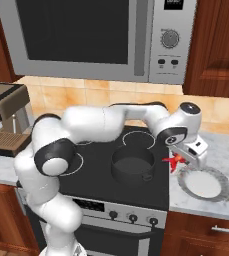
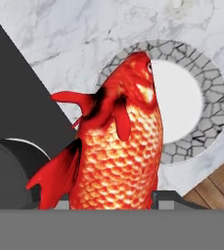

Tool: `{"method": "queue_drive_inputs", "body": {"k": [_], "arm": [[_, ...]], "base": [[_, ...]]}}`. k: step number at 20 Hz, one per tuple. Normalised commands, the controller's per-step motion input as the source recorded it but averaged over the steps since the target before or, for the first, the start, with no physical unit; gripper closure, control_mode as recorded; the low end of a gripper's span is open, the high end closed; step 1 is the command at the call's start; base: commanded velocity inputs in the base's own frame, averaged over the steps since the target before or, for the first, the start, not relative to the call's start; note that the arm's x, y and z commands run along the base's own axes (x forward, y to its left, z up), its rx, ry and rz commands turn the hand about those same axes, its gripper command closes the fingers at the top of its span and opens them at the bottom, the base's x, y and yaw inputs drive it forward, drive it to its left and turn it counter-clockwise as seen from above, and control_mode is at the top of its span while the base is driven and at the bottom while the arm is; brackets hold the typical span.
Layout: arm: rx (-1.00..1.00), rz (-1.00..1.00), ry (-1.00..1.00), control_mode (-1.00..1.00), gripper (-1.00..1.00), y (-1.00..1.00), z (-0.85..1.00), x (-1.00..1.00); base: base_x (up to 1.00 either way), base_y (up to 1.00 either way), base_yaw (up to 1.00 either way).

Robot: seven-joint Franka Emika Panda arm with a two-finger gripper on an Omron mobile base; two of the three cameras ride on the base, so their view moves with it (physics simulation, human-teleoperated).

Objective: Retrieve the frozen meat and place it in the pot on a burner. Then turn the burner on.

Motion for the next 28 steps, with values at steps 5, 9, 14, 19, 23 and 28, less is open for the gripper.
{"method": "queue_drive_inputs", "body": {"k": [5,9,14,19,23,28], "arm": [[-0.03,-0.05,-0.06,-1.00,1.00,0.62,0.04,-0.24],[0.00,-0.07,-0.06,-1.00,1.00,0.52,0.06,-0.33],[0.00,-0.01,-0.01,-1.00,1.00,0.58,0.50,-0.26],[0.00,0.00,0.00,-1.00,1.00,0.53,0.24,-0.11],[-0.01,0.00,0.00,-1.00,1.00,0.43,0.00,0.00],[-0.03,0.00,0.00,-1.00,1.00,0.42,-0.03,0.00]], "base": [[0.00,0.00,0.00],[0.00,0.00,0.00],[0.00,0.00,0.00],[0.00,0.00,0.00],[0.00,0.00,0.00],[0.00,0.00,0.00]]}}
